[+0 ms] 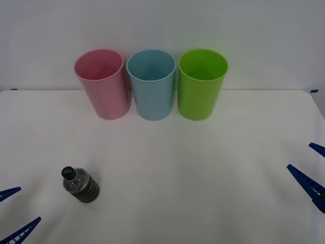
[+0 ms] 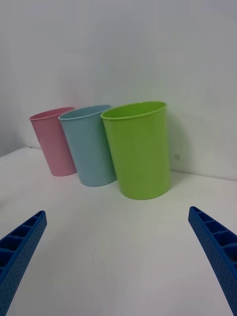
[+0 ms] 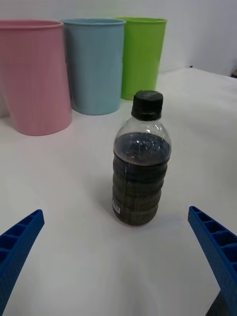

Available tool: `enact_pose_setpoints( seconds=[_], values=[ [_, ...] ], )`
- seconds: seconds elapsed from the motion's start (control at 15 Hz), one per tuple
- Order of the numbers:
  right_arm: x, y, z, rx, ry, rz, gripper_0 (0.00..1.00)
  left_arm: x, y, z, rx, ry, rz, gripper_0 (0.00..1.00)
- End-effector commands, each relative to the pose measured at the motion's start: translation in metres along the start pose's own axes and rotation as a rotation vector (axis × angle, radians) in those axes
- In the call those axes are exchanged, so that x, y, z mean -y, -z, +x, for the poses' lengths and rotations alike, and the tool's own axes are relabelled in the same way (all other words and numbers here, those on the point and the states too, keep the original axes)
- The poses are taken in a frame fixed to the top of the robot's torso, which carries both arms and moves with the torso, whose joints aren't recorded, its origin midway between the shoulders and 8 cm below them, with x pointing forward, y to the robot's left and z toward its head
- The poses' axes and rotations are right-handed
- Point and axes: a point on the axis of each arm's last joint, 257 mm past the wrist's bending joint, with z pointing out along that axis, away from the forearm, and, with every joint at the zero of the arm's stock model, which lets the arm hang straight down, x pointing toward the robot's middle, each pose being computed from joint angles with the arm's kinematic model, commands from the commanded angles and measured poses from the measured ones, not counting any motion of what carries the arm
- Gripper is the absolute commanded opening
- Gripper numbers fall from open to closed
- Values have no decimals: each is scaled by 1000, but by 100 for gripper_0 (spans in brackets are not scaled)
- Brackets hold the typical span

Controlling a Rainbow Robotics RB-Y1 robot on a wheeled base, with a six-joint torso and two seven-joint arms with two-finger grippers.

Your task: Grasp the object on the table and drop it into the matching bin: aluminum can to the light blue bin, PET bottle to the pink bin.

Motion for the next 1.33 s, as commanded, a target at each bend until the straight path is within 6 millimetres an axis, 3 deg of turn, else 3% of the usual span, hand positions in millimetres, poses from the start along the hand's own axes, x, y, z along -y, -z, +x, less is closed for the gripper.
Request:
enact_pose_setpoints(
  seconds=[0.07, 0.33, 1.33],
  values=[
    [0, 0, 0, 0, 0, 0, 100, 10, 1, 22, -21, -17, 4, 100],
    [0, 0, 0, 0, 0, 0, 100, 22, -4, 39, -20, 46, 2, 100],
    [0, 0, 0, 0, 0, 0, 100, 26, -63, 40, 49, 63, -48, 100]
  ],
)
